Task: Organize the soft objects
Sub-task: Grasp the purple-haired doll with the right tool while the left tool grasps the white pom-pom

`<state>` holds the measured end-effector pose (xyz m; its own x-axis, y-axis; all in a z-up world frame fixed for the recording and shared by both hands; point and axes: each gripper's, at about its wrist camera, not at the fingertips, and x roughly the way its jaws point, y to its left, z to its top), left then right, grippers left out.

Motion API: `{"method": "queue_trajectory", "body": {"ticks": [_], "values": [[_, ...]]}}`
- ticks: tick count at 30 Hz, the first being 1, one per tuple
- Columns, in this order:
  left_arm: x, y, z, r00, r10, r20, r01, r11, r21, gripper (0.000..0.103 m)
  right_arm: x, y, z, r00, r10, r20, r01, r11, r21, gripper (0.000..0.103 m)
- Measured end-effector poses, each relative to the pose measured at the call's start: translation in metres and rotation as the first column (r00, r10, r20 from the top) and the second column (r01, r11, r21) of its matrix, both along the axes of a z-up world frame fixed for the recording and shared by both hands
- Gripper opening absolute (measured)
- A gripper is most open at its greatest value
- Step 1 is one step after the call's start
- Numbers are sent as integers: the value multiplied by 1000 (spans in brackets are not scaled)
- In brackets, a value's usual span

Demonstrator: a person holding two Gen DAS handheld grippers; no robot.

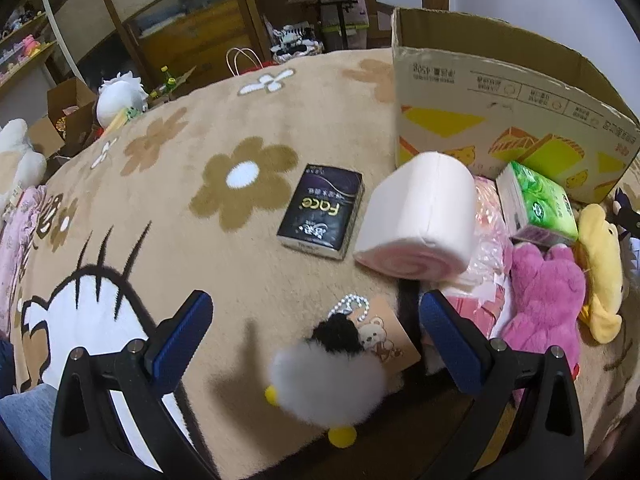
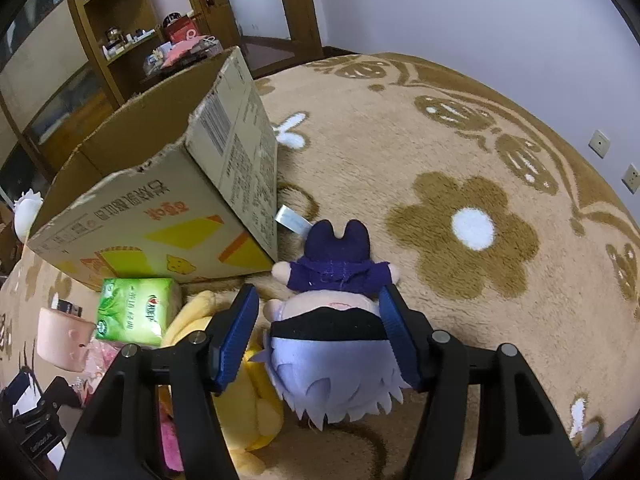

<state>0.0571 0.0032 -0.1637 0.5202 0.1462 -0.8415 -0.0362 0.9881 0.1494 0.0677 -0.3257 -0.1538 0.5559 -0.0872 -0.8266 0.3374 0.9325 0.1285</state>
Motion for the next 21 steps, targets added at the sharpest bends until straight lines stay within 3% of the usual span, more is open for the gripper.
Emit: {"method": "queue_trajectory", "body": {"ticks": [5, 15, 18, 21], "values": [[-2, 6, -2, 999, 24, -24, -25, 999, -44, 102, 1, 0, -4, 1000, -4, -29, 3, 1000, -28, 66], [-3, 1, -14, 997, 11, -75, -15, 998, -61, 102, -1, -8, -10, 998, -27, -51, 26, 1000, -12, 66], [-3, 2, -19, 994, 12, -107, -21, 996, -84, 94, 0, -7, -11, 998, -24, -57, 23, 1000, -18, 66], [-3, 5, -22, 992, 37, -123, -49, 994, -99, 94, 1, -6, -11, 998, -21, -62, 20, 999, -28, 66]]}}
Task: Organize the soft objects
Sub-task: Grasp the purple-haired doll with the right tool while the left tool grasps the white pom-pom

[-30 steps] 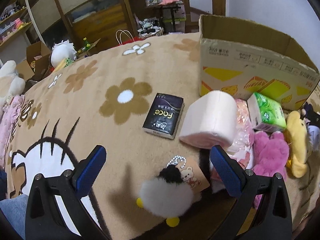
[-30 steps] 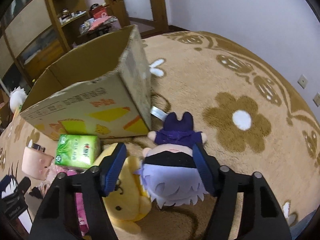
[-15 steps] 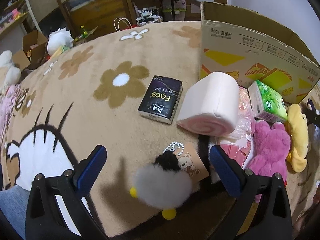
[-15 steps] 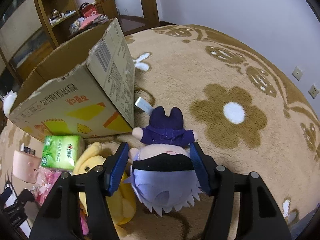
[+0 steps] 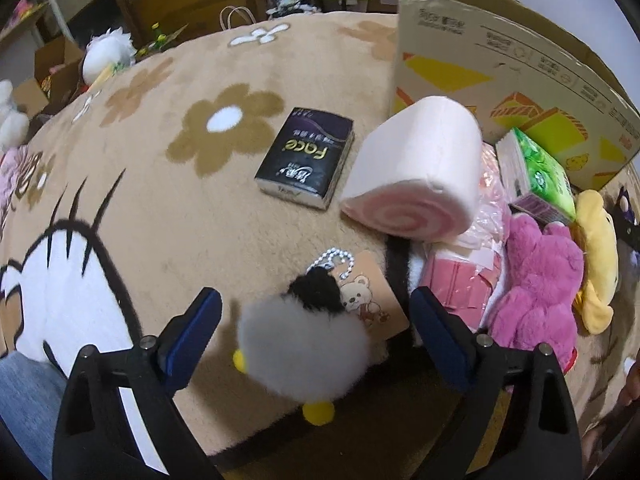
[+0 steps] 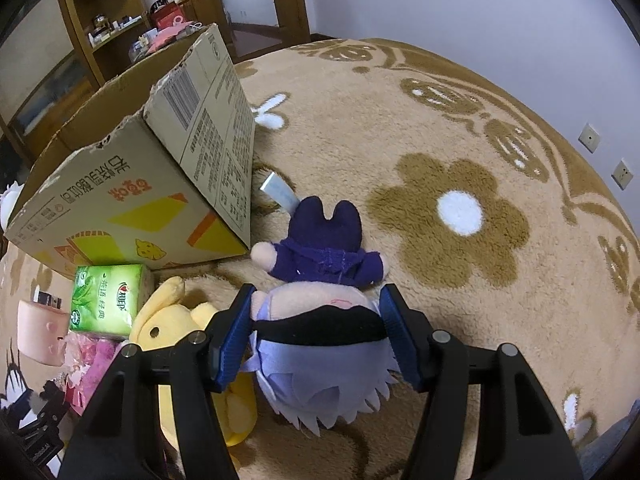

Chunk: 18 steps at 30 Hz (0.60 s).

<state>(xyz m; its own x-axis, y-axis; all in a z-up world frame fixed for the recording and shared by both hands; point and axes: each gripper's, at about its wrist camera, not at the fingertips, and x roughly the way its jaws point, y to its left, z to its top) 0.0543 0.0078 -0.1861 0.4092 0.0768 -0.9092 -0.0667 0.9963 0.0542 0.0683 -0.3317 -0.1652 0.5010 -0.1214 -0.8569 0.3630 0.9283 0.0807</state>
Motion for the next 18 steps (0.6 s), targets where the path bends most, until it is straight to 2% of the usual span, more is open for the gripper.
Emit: {"method": "queue_trajectory", "body": {"ticks": [4, 5, 6, 10, 11, 12, 13, 14, 18], "values": [[-2, 4, -5, 999, 14, -30, -14, 1000, -18, 91, 0, 3, 0, 1000, 7, -7, -7, 1000, -18, 66], [-3, 3, -7, 999, 8, -39, -9, 1000, -23, 86, 0, 3, 0, 1000, 9, -9, -9, 1000, -23, 66], [-3, 0, -9, 998, -5, -57, 3, 1000, -29, 75, 0, 4, 0, 1000, 10, -10, -10, 1000, -27, 66], [-3, -8, -13, 996, -39, -78, 38, 999, -26, 65, -1, 6, 0, 1000, 14, -11, -15, 999, -36, 66], [-3, -8, -13, 996, -40, -77, 38, 999, -29, 59, -1, 6, 0, 1000, 15, -12, -16, 999, -38, 66], [-3, -8, -12, 996, -38, -78, 35, 999, -41, 55, -1, 6, 0, 1000, 17, -12, -17, 999, -40, 66], [-3, -7, -12, 996, -38, -81, 33, 997, -65, 45, -1, 6, 0, 1000, 15, -12, -16, 999, -40, 65], [-2, -6, -12, 996, -38, -87, 30, 995, -90, 40, -1, 6, 0, 1000, 13, -13, -14, 999, -41, 64], [-2, -4, -11, 995, -33, -89, 23, 994, -110, 36, -1, 5, 0, 1000, 10, -14, -10, 999, -34, 64]]}}
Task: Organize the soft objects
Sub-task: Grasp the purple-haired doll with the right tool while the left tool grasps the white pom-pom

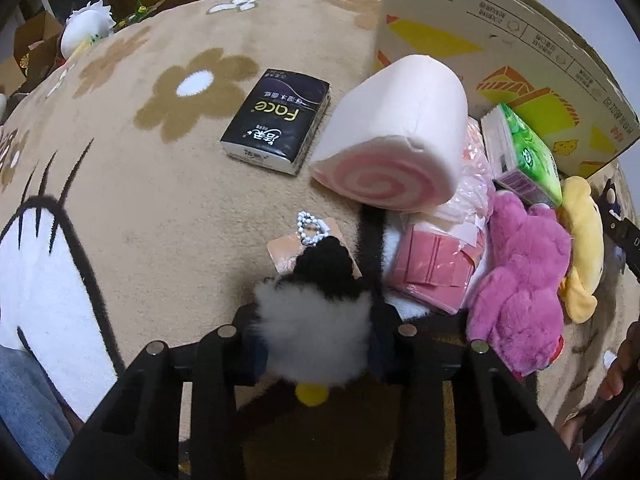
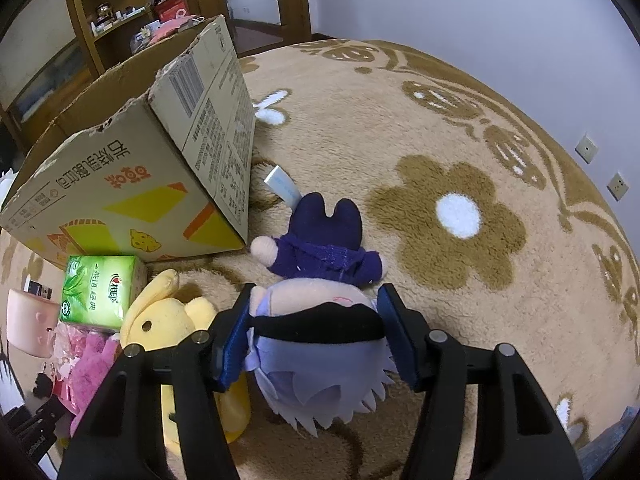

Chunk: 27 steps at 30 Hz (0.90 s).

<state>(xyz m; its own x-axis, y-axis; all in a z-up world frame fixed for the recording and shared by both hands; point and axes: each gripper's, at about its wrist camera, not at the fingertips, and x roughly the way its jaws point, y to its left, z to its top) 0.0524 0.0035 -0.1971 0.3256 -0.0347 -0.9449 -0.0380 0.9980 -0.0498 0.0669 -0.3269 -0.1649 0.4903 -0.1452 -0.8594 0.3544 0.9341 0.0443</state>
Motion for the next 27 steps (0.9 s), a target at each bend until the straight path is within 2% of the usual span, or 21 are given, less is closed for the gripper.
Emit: {"method": "queue_trajectory", "body": {"ticks": [7, 12, 17, 27], "values": [[1, 10, 1, 999, 44, -12, -45, 996, -72, 37, 1, 3, -2, 1000, 12, -17, -12, 1000, -24, 63], [1, 18, 1, 998, 57, -19, -59, 994, -89, 37, 3, 4, -4, 999, 19, -28, -20, 999, -38, 64], [-1, 15, 2, 999, 33, -7, -33, 998, -55, 35, 2, 2, -5, 1000, 17, -23, -17, 1000, -27, 61], [-4, 10, 26, 994, 20, 106, -20, 1000, -4, 34, -2, -3, -2, 1000, 5, 20, -5, 1000, 14, 56]]}}
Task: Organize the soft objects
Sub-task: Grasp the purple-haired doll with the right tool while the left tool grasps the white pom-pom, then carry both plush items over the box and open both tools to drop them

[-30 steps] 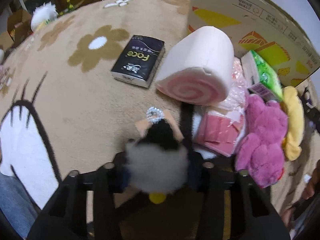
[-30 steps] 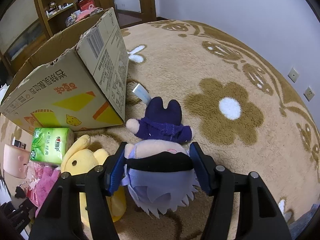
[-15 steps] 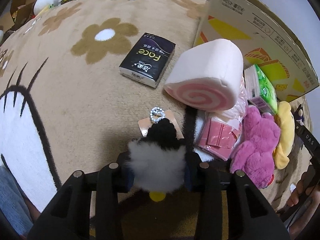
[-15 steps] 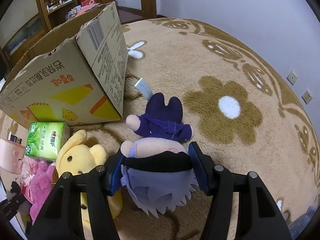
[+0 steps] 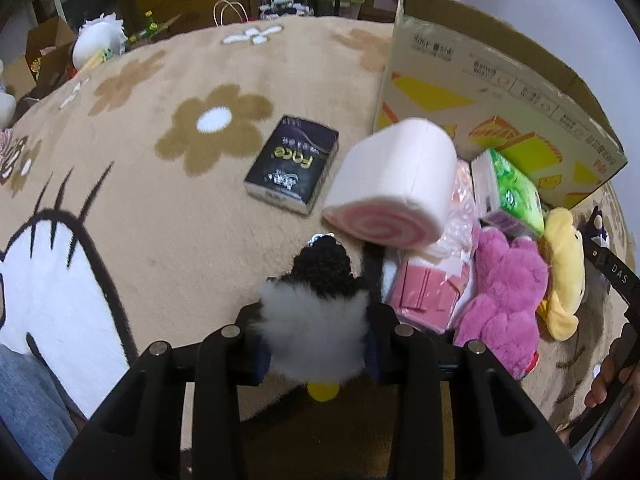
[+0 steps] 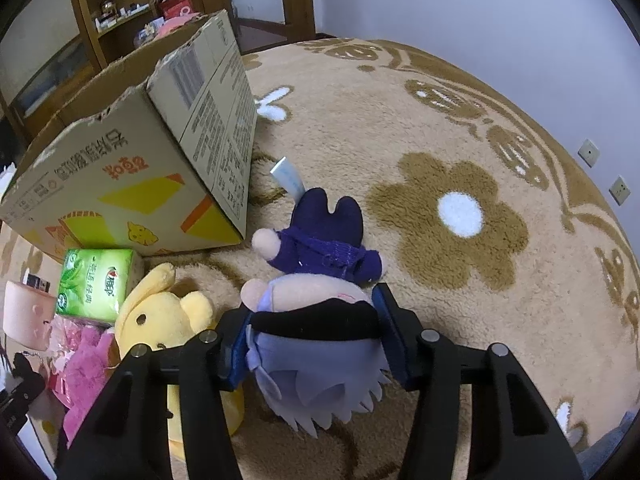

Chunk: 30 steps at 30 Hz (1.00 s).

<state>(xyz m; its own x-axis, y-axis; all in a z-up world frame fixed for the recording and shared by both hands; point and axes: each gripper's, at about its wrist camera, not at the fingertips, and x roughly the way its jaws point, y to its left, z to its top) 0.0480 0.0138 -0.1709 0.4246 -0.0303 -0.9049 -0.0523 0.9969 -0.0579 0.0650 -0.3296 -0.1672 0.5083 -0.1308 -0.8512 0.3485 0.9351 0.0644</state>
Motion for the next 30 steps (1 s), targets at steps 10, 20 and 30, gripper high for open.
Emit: {"method": "queue_trajectory", "body": {"ticks": [10, 20, 30], "values": [[6, -4, 15, 997, -5, 76, 2, 1000, 30, 34, -3, 0, 16, 996, 7, 89, -12, 998, 59, 56], [11, 6, 45, 981, 27, 193, -29, 1000, 10, 34, -9, 14, 61, 975, 60, 212, -59, 998, -7, 56], [27, -5, 105, 929, -22, 369, 8, 999, 39, 34, -14, 20, 111, 938, 92, 333, -91, 996, -18, 56]]}}
